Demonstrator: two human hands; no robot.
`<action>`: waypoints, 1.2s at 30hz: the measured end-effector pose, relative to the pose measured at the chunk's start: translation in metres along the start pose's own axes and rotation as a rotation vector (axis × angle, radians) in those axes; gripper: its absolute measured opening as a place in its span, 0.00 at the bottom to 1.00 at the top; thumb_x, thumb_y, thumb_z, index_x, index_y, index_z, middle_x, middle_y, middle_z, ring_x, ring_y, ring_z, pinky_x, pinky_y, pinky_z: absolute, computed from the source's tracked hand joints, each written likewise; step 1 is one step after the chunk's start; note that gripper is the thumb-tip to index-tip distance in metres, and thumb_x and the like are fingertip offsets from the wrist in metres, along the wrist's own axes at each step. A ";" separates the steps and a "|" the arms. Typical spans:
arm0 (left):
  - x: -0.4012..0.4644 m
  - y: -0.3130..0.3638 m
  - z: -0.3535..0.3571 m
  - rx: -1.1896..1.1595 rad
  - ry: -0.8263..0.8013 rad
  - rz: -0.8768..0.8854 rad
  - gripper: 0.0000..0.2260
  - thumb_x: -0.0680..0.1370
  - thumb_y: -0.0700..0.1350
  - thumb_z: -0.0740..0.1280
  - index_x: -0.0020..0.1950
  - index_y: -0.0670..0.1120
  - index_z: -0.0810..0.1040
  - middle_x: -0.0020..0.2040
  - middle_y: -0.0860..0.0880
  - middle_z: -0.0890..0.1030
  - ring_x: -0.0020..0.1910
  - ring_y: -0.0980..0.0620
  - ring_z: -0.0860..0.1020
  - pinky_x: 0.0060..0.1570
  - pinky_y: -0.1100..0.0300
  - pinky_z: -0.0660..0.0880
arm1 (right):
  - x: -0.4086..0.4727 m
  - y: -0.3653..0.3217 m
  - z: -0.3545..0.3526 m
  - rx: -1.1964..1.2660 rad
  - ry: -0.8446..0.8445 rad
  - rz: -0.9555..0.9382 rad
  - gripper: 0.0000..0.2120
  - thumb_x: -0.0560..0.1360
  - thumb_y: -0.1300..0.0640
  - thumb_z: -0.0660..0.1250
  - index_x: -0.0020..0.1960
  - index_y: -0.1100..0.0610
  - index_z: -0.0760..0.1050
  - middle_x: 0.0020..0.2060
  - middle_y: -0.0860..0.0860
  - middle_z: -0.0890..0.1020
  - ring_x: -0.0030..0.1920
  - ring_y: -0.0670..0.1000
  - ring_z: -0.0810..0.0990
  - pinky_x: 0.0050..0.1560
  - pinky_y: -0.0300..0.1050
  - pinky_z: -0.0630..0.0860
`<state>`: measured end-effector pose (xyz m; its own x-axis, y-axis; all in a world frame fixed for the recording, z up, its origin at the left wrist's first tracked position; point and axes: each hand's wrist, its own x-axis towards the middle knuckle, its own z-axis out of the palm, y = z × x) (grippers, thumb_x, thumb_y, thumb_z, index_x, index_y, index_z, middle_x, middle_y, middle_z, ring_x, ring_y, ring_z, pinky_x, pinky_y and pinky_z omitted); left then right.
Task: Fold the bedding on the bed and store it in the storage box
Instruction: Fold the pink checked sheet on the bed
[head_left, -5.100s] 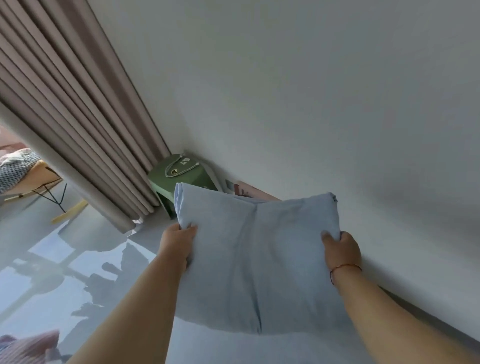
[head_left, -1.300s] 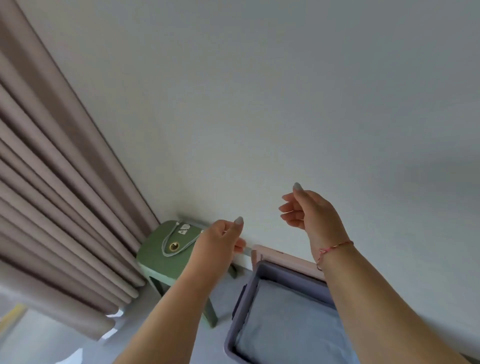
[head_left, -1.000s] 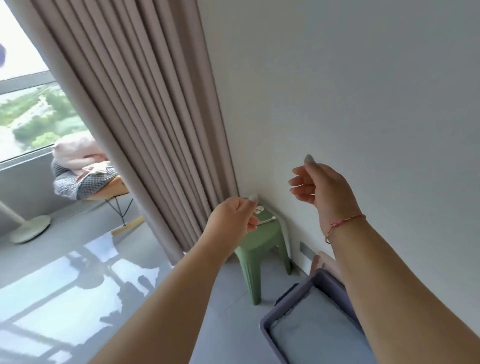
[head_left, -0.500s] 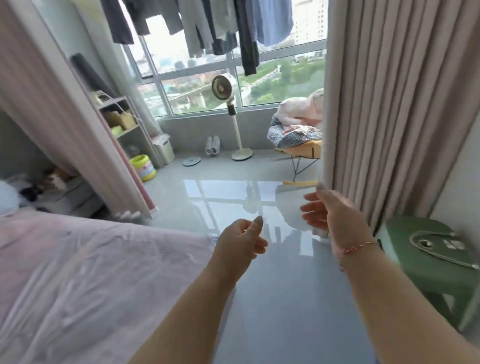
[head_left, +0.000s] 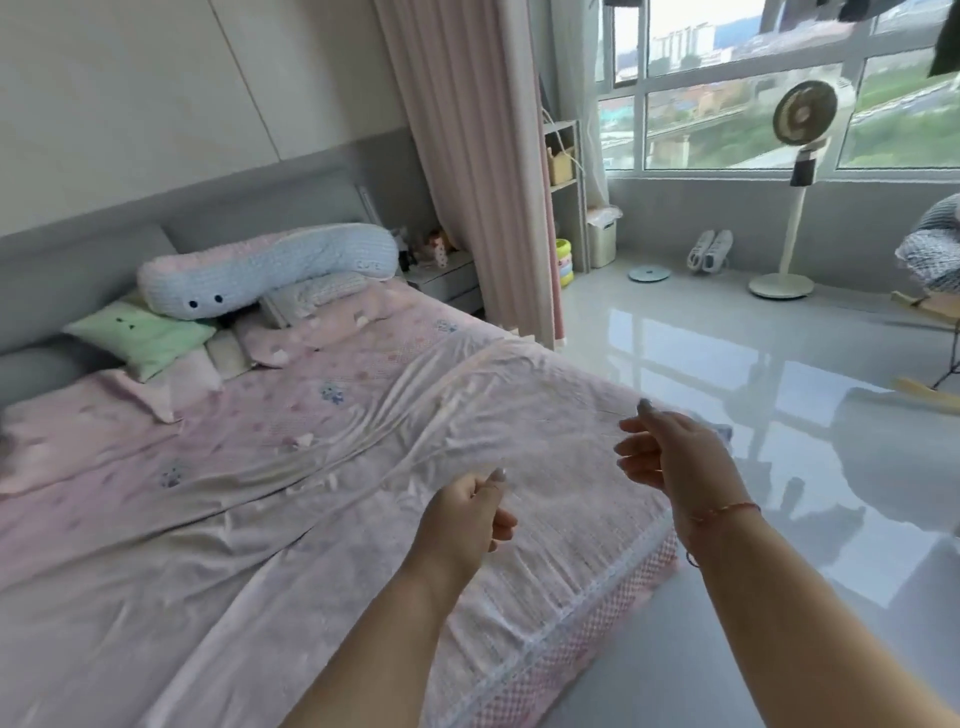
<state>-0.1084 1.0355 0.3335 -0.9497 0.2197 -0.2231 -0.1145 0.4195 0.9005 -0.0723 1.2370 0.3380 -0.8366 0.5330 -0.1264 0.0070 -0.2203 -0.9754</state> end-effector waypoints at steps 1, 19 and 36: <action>-0.005 -0.013 -0.022 -0.008 0.034 -0.024 0.15 0.82 0.55 0.59 0.51 0.45 0.77 0.42 0.46 0.83 0.42 0.50 0.82 0.50 0.52 0.78 | -0.006 0.008 0.022 -0.007 -0.028 0.017 0.14 0.80 0.54 0.60 0.40 0.60 0.77 0.31 0.55 0.79 0.33 0.53 0.76 0.38 0.44 0.74; -0.035 -0.155 -0.257 -0.171 0.393 -0.252 0.13 0.83 0.52 0.58 0.54 0.45 0.77 0.40 0.46 0.83 0.39 0.51 0.81 0.40 0.59 0.75 | -0.065 0.081 0.297 -0.114 -0.404 0.156 0.13 0.80 0.55 0.60 0.43 0.62 0.76 0.30 0.56 0.77 0.30 0.52 0.73 0.35 0.43 0.71; 0.095 -0.173 -0.328 -0.202 0.488 -0.318 0.12 0.82 0.52 0.60 0.50 0.45 0.76 0.44 0.44 0.84 0.41 0.50 0.81 0.44 0.57 0.77 | 0.055 0.122 0.428 -0.221 -0.528 0.242 0.13 0.79 0.54 0.62 0.44 0.61 0.77 0.31 0.54 0.79 0.32 0.51 0.75 0.41 0.46 0.75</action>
<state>-0.2743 0.6953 0.2790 -0.8782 -0.3376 -0.3389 -0.4218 0.2124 0.8814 -0.3517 0.8900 0.2897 -0.9549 0.0006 -0.2969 0.2959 -0.0798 -0.9519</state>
